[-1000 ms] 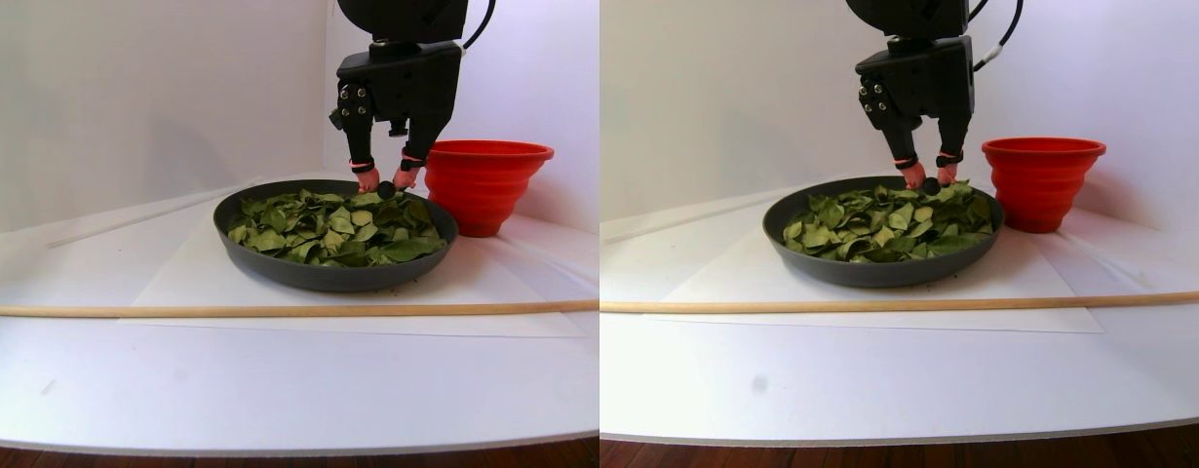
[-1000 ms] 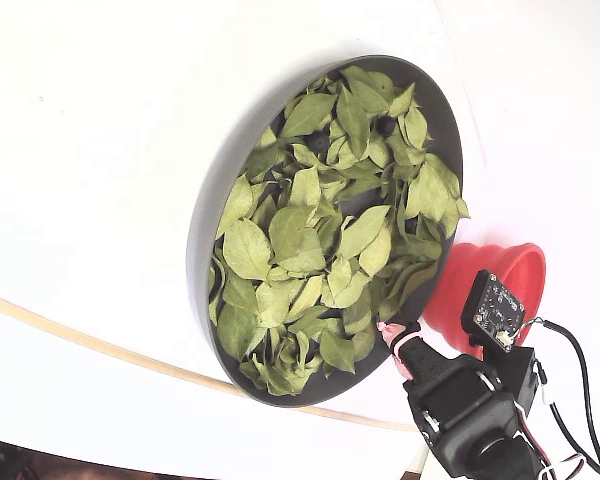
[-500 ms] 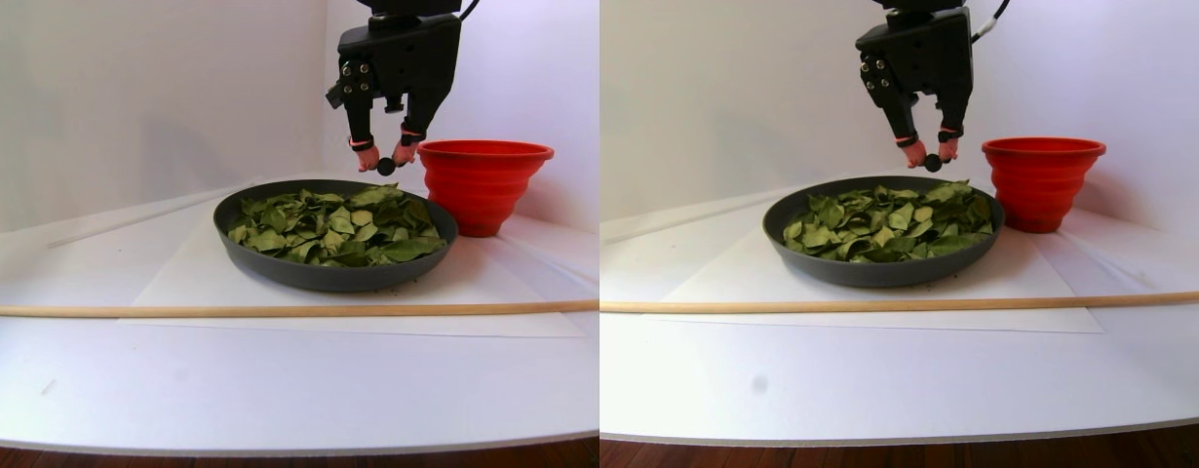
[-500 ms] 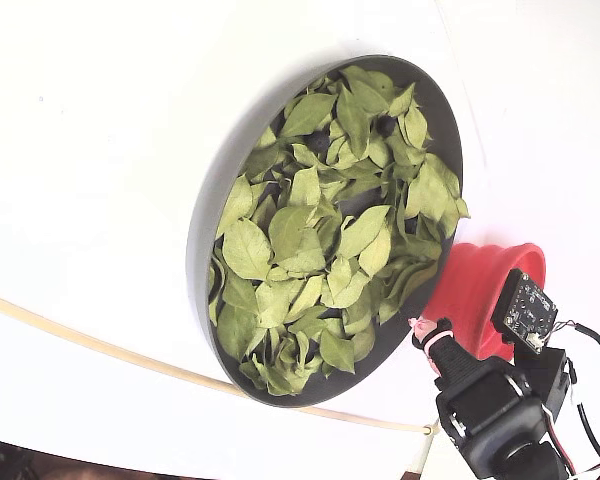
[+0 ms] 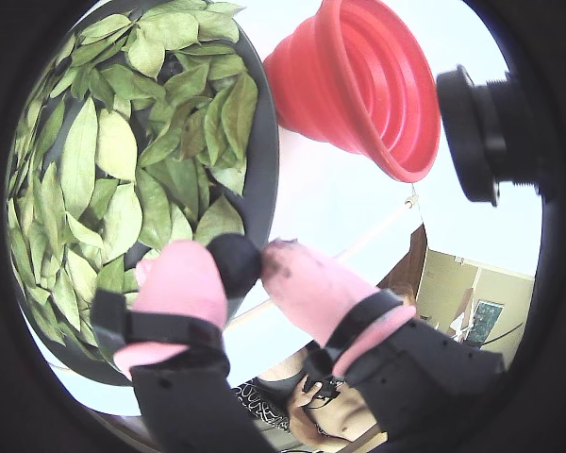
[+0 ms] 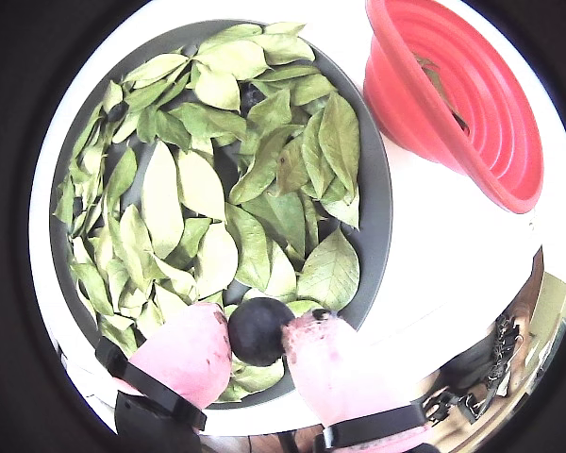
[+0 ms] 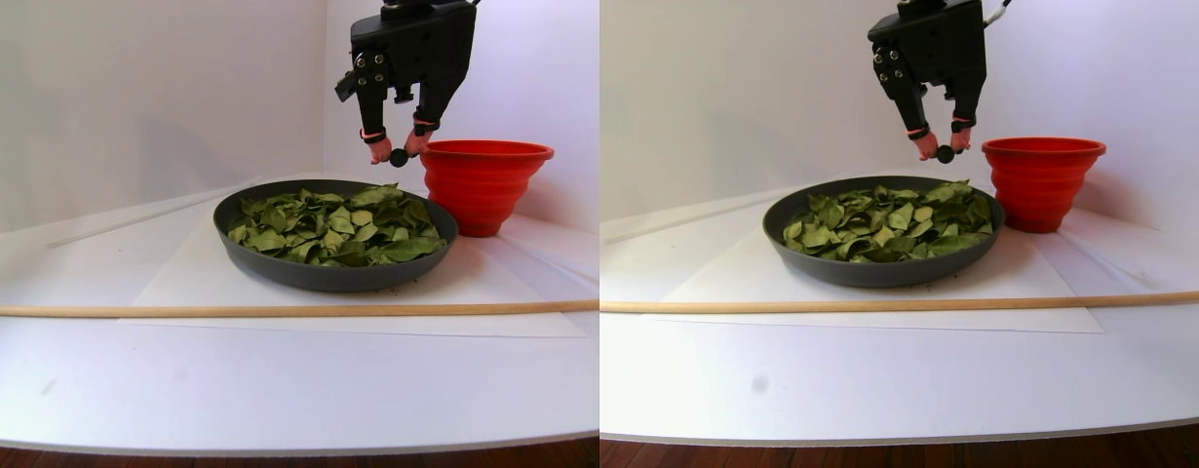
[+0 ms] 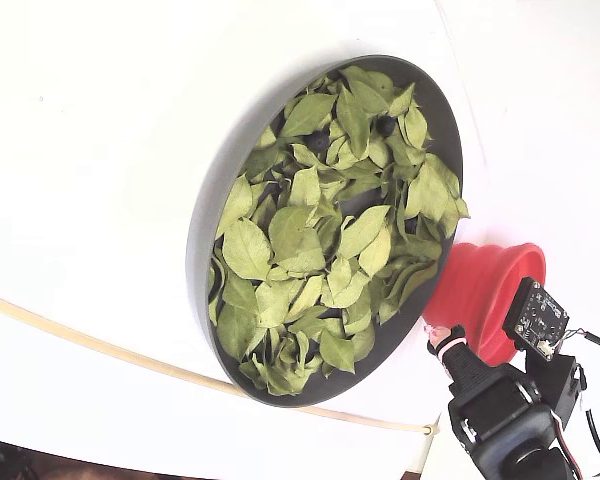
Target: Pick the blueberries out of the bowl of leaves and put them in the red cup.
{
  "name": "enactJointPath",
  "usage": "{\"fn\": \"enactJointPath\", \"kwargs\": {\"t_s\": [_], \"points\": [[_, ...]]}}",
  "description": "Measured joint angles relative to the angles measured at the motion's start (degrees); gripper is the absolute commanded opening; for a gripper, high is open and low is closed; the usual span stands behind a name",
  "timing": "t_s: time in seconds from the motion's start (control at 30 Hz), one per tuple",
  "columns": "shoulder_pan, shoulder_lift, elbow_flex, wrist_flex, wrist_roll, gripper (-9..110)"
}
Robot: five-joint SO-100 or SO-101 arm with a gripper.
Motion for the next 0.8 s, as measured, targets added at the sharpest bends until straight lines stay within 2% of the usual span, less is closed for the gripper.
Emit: {"fn": "enactJointPath", "kwargs": {"t_s": [0.8], "points": [[4.39,-0.79,-8.61,-2.99,-2.99,9]]}}
